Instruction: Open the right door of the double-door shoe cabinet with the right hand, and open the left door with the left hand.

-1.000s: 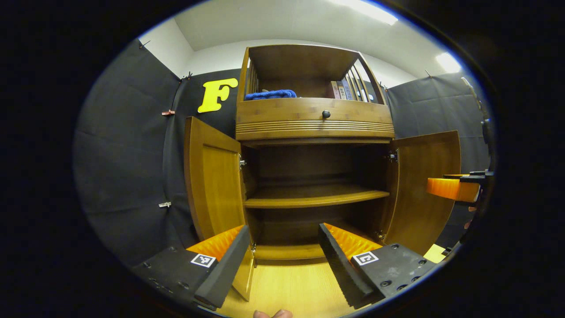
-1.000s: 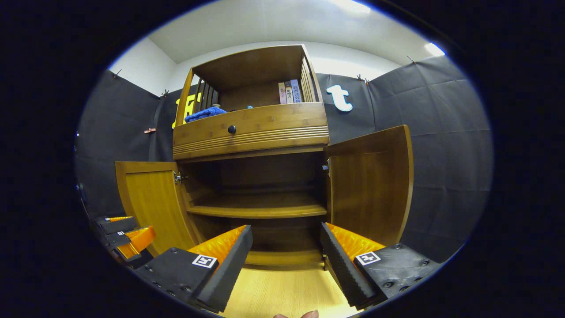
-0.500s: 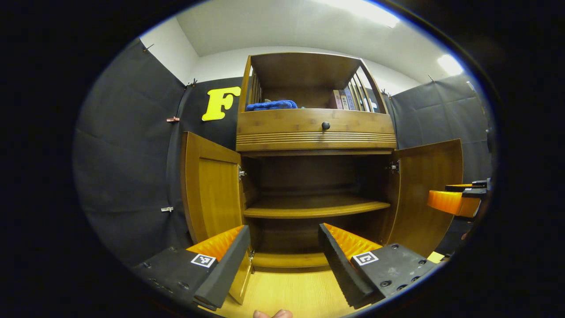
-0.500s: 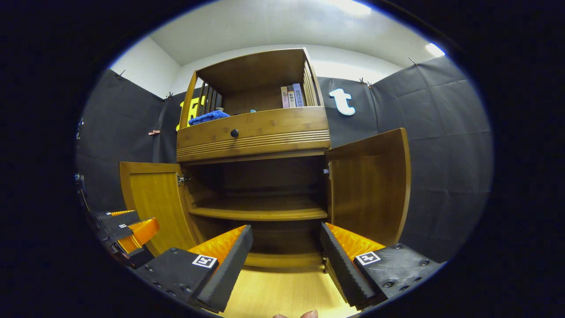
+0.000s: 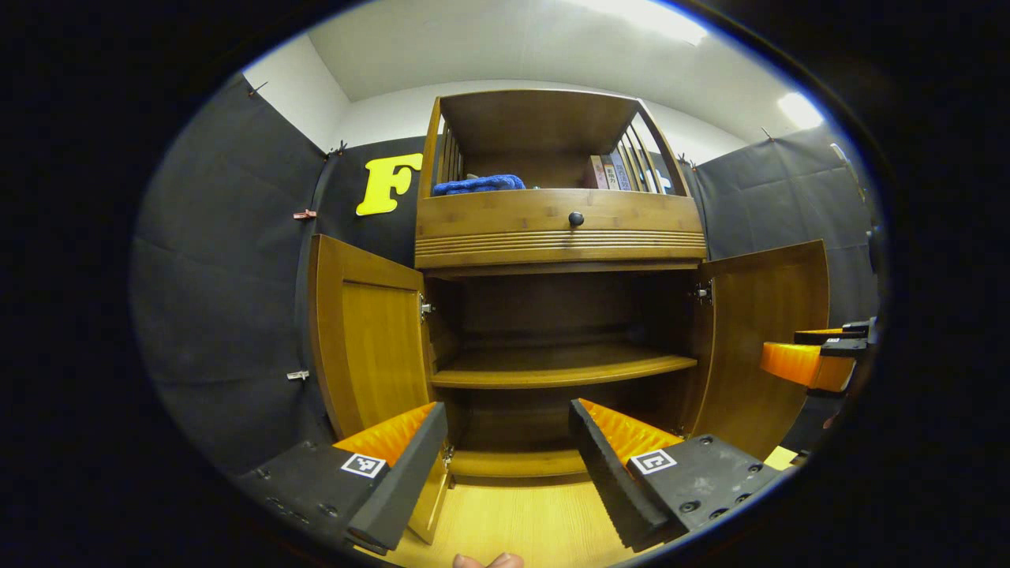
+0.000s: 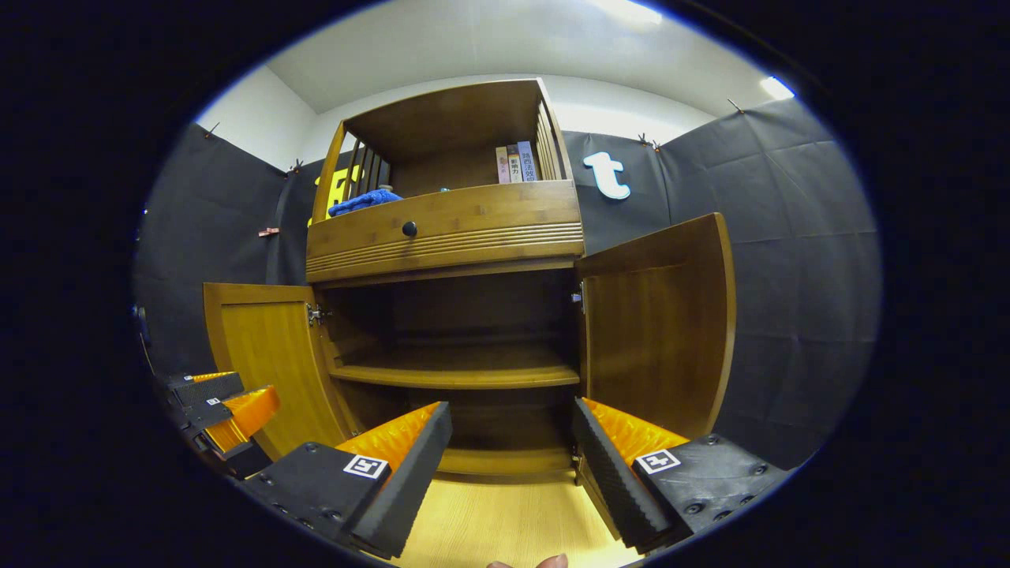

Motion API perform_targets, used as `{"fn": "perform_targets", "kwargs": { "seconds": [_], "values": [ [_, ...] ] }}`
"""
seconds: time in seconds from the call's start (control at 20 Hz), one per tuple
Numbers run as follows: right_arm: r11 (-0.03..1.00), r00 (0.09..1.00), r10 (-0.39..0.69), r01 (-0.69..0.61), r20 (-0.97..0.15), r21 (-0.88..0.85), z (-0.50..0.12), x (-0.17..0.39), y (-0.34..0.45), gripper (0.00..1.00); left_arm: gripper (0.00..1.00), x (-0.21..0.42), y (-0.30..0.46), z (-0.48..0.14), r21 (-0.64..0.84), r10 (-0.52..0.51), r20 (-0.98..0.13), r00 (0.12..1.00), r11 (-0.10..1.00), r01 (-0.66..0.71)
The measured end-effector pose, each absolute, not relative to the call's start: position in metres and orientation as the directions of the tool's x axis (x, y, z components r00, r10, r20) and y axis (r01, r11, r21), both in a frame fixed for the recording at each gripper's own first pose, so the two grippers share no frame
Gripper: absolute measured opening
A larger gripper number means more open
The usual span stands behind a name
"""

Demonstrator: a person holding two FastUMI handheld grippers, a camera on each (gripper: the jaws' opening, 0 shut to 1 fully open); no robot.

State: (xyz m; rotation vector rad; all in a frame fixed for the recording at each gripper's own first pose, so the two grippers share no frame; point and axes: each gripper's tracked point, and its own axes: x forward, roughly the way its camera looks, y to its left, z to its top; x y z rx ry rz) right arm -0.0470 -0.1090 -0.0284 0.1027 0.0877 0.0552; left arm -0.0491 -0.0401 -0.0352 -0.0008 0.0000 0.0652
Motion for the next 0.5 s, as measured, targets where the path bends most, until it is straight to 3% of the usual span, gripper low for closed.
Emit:
{"fn": "perform_targets", "kwargs": {
  "seconds": [0.5],
  "values": [
    [0.999, 0.994, 0.035, -0.032, -0.104, 0.031, -0.0387, -0.0451, -0.1161, 0.98, 0.99, -0.0456, -0.0395, -0.0403, 0.014, 0.075, -0.013, 0.997, 0.997, -0.075]
  ]
}}
